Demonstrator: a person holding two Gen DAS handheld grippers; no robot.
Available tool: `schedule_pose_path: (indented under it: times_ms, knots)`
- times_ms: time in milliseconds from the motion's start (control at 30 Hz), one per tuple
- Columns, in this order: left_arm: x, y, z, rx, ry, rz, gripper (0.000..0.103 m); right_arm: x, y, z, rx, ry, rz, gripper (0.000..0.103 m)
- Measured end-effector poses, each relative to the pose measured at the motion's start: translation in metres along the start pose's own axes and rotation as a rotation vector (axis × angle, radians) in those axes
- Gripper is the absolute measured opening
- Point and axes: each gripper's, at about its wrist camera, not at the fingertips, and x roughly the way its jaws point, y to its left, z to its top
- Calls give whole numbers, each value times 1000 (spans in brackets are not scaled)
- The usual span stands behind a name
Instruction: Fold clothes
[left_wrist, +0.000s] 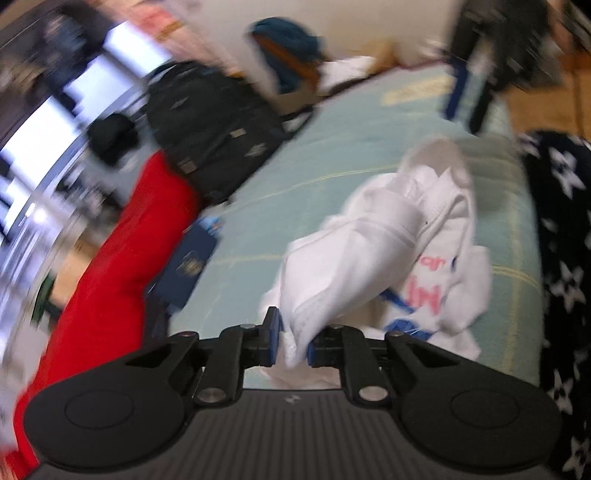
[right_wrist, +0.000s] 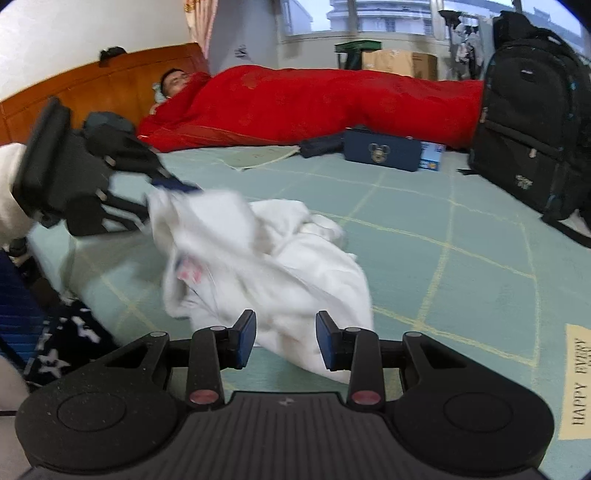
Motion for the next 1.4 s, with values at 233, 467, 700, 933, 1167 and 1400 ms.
schedule_pose_path:
  times_ms: [233,467,700,933,1167,1400]
  knots:
    - [-14,35,-29,-185,49,58,12,22,-1,-6,-73,12,-62,55]
    - [-11,50,-36,-254,64,77,12,34,15,-15,-260,18,-112,55]
    - [-9,66,-40,-326,70,97,12,48,25,-16,-458,97,-141,22]
    - [-10,74,-44,-361,77,96,12,55,27,2,-487,95,-77,21]
    - [-9,78,-48,-373,86,94,12,70,32,15,-533,125,-32,9]
    - [6,102,-49,-413,116,128,10,70,-7,62,-346,33,-58,8]
